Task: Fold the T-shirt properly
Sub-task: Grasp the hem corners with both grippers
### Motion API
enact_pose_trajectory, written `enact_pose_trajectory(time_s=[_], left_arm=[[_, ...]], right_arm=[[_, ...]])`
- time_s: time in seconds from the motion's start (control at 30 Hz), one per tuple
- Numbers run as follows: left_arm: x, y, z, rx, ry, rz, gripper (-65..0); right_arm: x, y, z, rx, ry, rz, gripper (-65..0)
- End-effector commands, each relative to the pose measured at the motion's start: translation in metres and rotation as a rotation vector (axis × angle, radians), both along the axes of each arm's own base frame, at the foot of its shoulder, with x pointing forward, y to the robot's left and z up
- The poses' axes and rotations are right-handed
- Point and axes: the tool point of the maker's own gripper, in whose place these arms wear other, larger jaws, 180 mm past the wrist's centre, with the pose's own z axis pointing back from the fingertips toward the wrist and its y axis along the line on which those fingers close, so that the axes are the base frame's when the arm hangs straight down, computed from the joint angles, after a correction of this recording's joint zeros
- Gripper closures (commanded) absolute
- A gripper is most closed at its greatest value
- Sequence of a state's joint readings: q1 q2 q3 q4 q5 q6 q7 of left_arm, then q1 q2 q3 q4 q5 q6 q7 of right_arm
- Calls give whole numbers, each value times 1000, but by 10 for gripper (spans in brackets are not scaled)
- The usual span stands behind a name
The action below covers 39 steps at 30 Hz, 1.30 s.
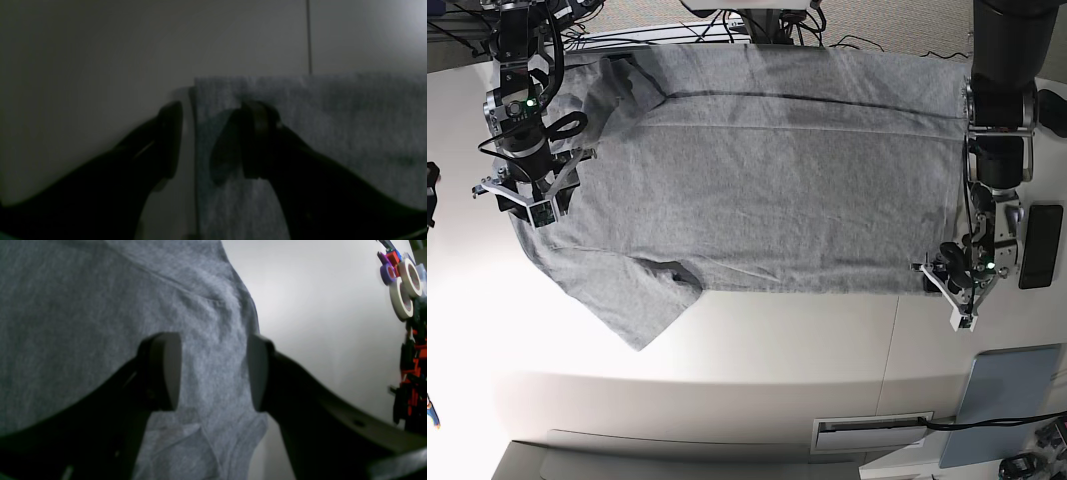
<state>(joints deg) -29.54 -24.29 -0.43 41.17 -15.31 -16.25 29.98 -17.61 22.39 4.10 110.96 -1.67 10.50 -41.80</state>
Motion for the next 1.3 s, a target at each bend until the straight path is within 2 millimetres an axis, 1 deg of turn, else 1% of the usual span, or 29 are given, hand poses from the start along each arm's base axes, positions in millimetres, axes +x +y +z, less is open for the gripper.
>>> enact_pose_trajectory(time_s=[0.0,0.07,0.1,0.27,0.3,0.4,0.47,0.6,0.67,0.93,1.1,1.2,1.27], left_arm=[[8,-2,10,-14,-25,-2,-295],[7,-7,8,-26,-21,-11,-286],[6,-11,7,-33,-18,-30,-258],[0,-27,6,-66,6,-134,-25],[0,-28,6,-68,6,-143,0],[0,-27,6,-66,5,-138,0],[2,-20,6,-49,1,-92,0],[6,-1,8,-15,-16,8,0],[7,2,10,-11,-21,12,0],[6,-2,8,-16,-7,0,0],[5,-6,6,-20,2,-5,0],[4,-8,5,-22,8,-7,0],[4,-9,5,-19,10,-10,0]], right_arm=[[8,-3,15,-23,-49,8,-311],[8,-3,15,-23,-49,8,-311],[8,-3,15,-24,-49,8,-311],[8,-3,16,-23,-52,9,-311],[8,-3,16,-23,-55,11,-311],[10,-2,17,-22,-61,14,-311],[13,-6,16,-21,-60,5,-311],[30,-20,2,11,-39,-41,-311],[41,-24,-5,36,-21,-44,-311],[93,-49,-14,100,10,-96,-312],[134,-52,-16,223,47,-84,-312],[159,-55,-17,252,73,-105,-312],[173,-51,-20,255,109,-98,-312]])
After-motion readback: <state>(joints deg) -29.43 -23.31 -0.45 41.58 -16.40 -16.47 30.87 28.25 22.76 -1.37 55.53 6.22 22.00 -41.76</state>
